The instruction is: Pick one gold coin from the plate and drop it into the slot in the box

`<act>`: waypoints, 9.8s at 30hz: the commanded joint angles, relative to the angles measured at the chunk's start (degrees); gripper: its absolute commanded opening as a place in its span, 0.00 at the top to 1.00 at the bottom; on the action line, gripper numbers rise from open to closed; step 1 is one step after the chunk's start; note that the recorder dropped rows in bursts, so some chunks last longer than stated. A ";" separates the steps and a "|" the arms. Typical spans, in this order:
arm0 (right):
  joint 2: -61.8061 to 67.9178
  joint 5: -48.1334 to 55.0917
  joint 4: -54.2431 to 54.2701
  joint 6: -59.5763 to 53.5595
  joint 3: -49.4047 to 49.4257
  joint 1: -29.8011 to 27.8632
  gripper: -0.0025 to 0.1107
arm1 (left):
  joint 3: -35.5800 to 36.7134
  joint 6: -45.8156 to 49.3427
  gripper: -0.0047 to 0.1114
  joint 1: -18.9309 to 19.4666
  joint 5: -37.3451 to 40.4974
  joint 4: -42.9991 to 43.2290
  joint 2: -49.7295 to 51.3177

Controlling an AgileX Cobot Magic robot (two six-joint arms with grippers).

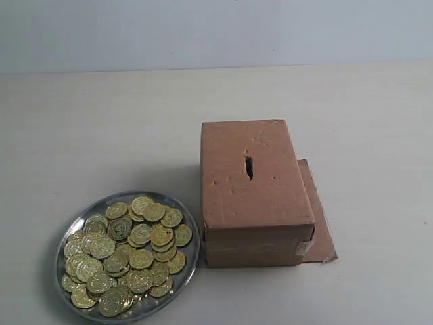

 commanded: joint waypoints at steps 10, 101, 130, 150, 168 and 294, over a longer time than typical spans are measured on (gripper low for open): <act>-0.25 -15.71 24.86 0.62 0.30 -0.27 0.98 | 0.19 -6.48 0.96 0.08 -16.33 -31.34 -0.33; 74.71 35.02 29.94 -37.92 -49.91 21.94 0.98 | -38.55 109.55 0.52 -43.45 17.32 11.50 88.10; 74.71 35.02 29.94 -37.92 -49.91 21.94 0.98 | -41.11 111.54 0.44 -48.59 17.48 9.21 93.56; 74.71 35.14 29.95 -37.92 -49.91 21.94 0.98 | -38.83 110.28 0.48 -48.59 14.62 8.95 93.56; 74.71 35.14 29.95 -37.92 -49.91 21.94 0.98 | -38.83 110.28 0.51 -48.59 15.20 9.84 95.19; 86.46 28.52 93.83 -72.80 -41.20 30.60 0.54 | -46.61 56.98 0.71 -41.79 6.83 -7.70 72.38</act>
